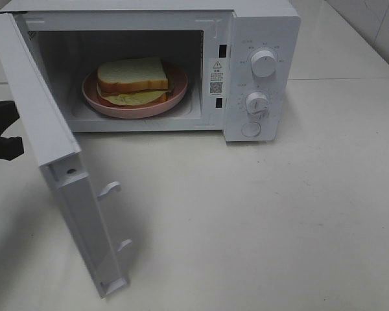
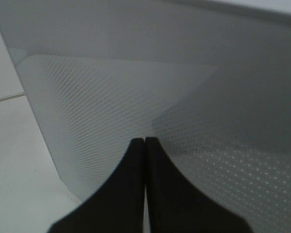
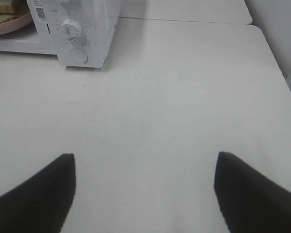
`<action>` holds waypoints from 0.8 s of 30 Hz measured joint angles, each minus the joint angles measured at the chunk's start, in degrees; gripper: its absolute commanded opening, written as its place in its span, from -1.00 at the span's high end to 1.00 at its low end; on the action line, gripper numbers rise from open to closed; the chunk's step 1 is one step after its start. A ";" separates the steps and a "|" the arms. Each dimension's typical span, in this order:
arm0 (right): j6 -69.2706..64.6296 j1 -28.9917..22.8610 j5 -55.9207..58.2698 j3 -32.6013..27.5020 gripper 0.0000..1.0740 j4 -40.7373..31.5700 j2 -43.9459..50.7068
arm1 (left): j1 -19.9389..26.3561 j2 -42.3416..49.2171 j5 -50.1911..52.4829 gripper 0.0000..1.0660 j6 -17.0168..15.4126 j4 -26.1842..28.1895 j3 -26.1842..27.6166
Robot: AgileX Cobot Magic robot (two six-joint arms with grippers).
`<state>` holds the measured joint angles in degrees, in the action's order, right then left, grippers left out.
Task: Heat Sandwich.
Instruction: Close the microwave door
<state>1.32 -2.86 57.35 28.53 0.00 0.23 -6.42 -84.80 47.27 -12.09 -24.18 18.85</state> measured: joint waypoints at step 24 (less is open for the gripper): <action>0.00 0.00 0.00 0.00 -0.41 0.00 0.00 | -19.25 -6.93 1.15 1.00 6.76 22.46 6.13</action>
<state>1.32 -2.86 57.35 28.53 0.00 0.23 -25.67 -91.73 48.41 -5.33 -1.72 24.98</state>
